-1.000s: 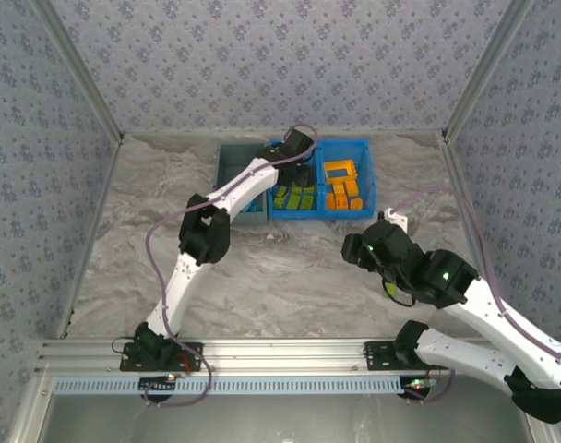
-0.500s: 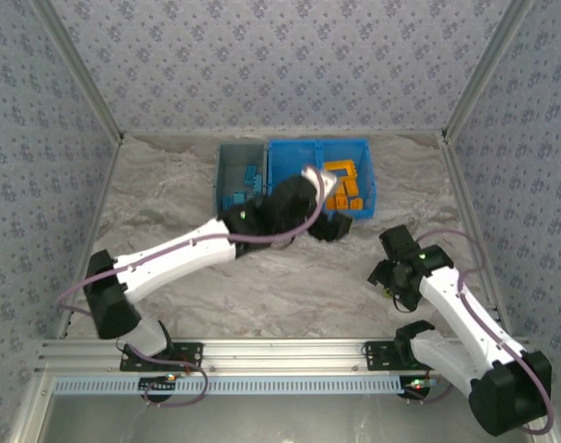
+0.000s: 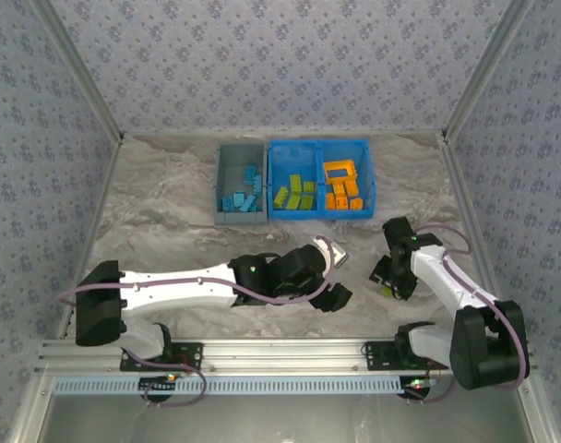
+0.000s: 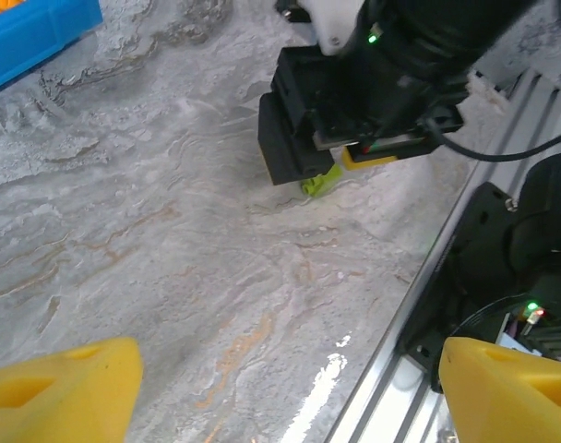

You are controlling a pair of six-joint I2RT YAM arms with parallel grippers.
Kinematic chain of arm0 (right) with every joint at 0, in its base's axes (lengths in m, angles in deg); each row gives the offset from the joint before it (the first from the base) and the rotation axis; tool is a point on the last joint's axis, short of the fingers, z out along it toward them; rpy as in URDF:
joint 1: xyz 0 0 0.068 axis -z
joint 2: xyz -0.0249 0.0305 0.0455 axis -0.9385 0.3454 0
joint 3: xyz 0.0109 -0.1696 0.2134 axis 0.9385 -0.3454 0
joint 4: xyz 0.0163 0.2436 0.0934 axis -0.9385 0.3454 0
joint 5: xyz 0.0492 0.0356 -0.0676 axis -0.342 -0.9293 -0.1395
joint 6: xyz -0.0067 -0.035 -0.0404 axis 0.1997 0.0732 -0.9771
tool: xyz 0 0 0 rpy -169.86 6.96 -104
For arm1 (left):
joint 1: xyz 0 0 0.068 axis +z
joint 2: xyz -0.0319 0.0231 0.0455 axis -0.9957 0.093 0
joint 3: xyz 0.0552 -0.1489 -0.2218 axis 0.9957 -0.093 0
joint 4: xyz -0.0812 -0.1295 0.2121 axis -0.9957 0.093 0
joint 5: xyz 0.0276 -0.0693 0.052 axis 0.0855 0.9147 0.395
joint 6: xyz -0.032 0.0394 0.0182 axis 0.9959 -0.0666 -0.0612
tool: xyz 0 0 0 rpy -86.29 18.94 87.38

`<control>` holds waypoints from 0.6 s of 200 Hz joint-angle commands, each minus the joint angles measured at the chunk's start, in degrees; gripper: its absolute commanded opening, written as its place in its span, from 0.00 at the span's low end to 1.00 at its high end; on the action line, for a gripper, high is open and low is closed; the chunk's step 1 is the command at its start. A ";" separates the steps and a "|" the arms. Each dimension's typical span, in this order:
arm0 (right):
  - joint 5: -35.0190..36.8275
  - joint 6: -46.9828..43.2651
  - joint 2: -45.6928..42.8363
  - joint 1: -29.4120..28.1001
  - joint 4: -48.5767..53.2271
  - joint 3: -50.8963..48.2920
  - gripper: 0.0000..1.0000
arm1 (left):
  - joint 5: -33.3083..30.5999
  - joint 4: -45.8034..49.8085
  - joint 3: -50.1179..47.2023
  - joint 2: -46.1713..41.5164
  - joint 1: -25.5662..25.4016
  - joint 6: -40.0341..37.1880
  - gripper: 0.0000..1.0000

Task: Sort the legos into containers by color

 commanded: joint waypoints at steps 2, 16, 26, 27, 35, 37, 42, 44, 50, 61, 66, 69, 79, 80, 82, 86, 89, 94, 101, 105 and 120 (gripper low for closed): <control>-0.69 -2.71 2.06 0.61 -1.63 -0.33 0.55 | -2.18 -1.86 -0.62 -3.01 -0.08 1.22 0.84; -1.45 -2.97 3.27 0.56 -2.79 -0.35 0.49 | -2.88 -1.68 -0.91 -3.58 -0.11 1.22 0.84; -1.65 -3.03 3.85 0.57 -3.39 -0.39 0.46 | -3.61 -1.46 -0.94 -3.95 -0.06 1.14 0.84; -1.63 -3.00 3.91 0.60 -3.42 -0.40 0.45 | -3.74 -1.44 -0.99 -4.04 -0.04 1.14 0.84; -1.57 -2.97 4.21 0.62 -3.68 -0.16 0.41 | -4.39 -1.10 -1.02 -4.42 -0.08 1.14 0.84; -1.52 -2.93 4.32 0.58 -3.77 -0.22 0.40 | -4.52 -0.94 -1.00 -4.49 -0.10 1.07 0.84; -1.49 -2.89 4.33 0.53 -3.87 -0.17 0.37 | -5.00 -0.69 -1.05 -4.86 -0.10 1.00 0.84; -1.56 -2.93 4.33 0.58 -4.05 -0.17 0.35 | -5.12 -0.57 -1.03 -4.97 -0.11 1.04 0.84; -1.61 -2.89 4.12 0.49 -4.12 -0.06 0.31 | -5.77 -0.19 -1.17 -5.58 -0.06 1.07 0.84; -0.89 -2.56 3.15 -0.43 -3.77 0.92 0.24 | -7.69 0.93 -1.29 -6.91 -0.08 1.21 0.84; -0.07 -2.26 2.45 -1.61 -3.43 1.70 0.23 | -8.74 1.61 -1.33 -7.80 -0.04 1.22 0.84; 0.53 -2.06 2.04 -2.46 -3.15 2.31 0.23 | -9.60 2.03 -1.42 -8.23 -0.04 1.22 0.84; 2.50 -0.98 0.28 -5.94 -2.34 5.02 0.22 | -12.58 3.87 -1.39 -10.36 -0.03 1.09 0.84; 2.73 -0.83 0.15 -6.48 -2.32 5.34 0.23 | -12.84 4.09 -1.39 -10.54 -0.02 1.07 0.84; 2.96 -0.59 -0.08 -7.55 -2.17 5.95 0.23 | -13.54 4.51 -1.38 -10.94 0.05 0.99 0.84; 3.62 -0.05 -0.58 -9.44 -2.05 7.10 0.22 | -14.85 5.57 -1.30 -11.81 0.13 0.88 0.84; 3.99 0.38 -0.73 -10.63 -2.23 8.44 0.23 | -16.04 6.56 -1.16 -12.39 0.27 0.79 0.84; 4.60 0.90 -0.89 -13.18 -2.57 10.35 0.23 | -18.07 8.31 -0.78 -13.40 0.40 0.78 0.84; 5.27 1.55 -0.46 -16.51 -3.34 13.46 0.23 | -20.92 11.15 -0.03 -14.60 0.94 0.83 0.84; 5.57 1.75 0.11 -18.37 -3.90 15.67 0.23 | -22.53 13.02 0.53 -15.10 1.26 0.98 0.85; 6.76 1.41 4.32 -24.07 -6.04 23.86 0.23 | -26.61 19.08 2.70 -16.89 3.37 1.07 0.86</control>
